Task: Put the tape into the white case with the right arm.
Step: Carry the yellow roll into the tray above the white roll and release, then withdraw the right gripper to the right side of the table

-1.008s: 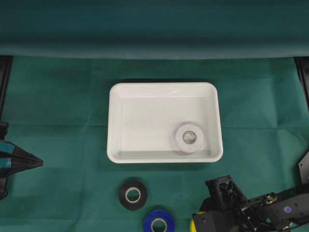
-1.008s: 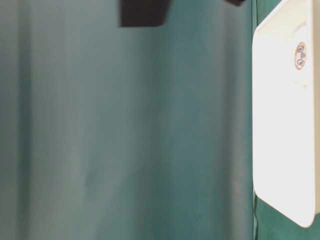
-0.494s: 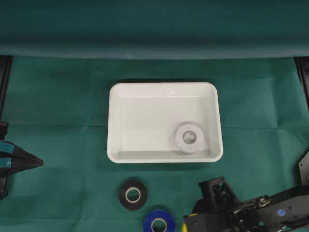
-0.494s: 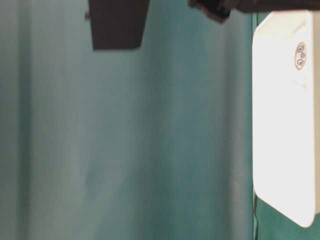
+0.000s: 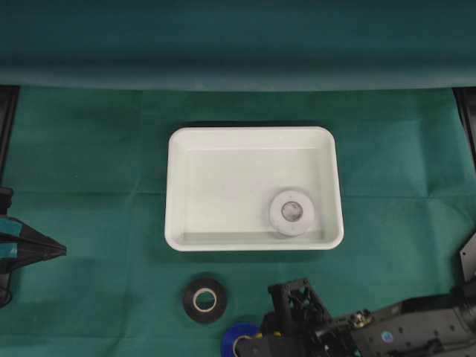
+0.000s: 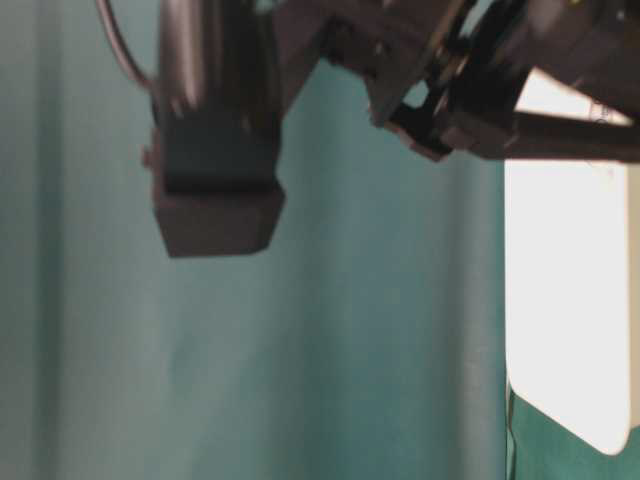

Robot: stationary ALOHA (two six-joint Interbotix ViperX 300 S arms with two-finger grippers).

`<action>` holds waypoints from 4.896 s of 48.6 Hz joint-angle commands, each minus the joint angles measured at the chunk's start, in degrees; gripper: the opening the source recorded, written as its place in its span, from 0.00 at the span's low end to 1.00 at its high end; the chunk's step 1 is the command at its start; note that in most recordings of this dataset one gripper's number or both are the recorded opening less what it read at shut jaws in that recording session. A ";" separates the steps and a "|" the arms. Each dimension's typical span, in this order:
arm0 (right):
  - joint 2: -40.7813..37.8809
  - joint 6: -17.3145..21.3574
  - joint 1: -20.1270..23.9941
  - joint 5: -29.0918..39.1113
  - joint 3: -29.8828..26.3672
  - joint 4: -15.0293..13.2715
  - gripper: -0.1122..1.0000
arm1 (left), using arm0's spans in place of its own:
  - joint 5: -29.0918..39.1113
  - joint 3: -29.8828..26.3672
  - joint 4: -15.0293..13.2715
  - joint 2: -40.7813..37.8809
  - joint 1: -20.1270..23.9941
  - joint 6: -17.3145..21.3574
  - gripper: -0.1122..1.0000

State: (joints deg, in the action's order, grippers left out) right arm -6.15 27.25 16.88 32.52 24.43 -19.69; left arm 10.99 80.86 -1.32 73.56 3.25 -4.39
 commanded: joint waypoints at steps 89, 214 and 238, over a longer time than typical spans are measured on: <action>2.55 -11.60 -38.41 -4.48 2.20 -3.60 0.10 | -2.29 0.70 -0.09 -0.53 0.18 -0.09 0.10; 36.83 -14.68 -33.22 -17.93 38.50 -3.43 0.63 | -2.29 0.70 -0.09 -0.44 0.18 -0.09 0.10; 47.46 -11.43 -13.27 -17.93 44.30 -3.08 0.63 | -2.37 0.70 -0.18 -0.44 0.18 -0.09 0.10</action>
State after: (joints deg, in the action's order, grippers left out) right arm 40.17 15.64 1.14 14.85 68.55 -22.85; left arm 9.23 82.18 -1.32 73.56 3.25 -4.48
